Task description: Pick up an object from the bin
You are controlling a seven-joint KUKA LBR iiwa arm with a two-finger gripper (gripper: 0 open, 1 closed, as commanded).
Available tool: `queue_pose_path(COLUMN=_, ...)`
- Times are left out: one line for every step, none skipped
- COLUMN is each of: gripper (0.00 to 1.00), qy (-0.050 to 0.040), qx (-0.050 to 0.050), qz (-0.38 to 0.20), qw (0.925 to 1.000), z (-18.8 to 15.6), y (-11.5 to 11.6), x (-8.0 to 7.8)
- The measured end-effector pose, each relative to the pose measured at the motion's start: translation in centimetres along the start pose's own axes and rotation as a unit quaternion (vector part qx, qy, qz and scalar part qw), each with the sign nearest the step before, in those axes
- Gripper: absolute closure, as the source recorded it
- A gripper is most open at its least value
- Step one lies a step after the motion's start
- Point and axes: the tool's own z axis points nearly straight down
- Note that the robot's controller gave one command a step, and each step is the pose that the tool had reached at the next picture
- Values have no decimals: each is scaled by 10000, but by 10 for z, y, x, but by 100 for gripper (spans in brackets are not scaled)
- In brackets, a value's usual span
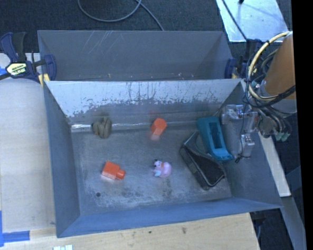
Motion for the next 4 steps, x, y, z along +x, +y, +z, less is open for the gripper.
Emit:
queue_pose_path(gripper=0, qy=-33, qx=5, qz=-17, qw=10000, z=-5, y=1, x=-1)
queue_pose_path(gripper=0, qy=-30, qx=5, qz=409, qw=9992, z=38, y=31, x=28)
queue_pose_path(gripper=0, qy=-11, qx=-4, qz=700, qw=9975, z=58, y=41, x=37)
queue_pose_path(gripper=0, qy=-52, qx=3, qz=1819, qw=9833, z=54, y=59, x=30)
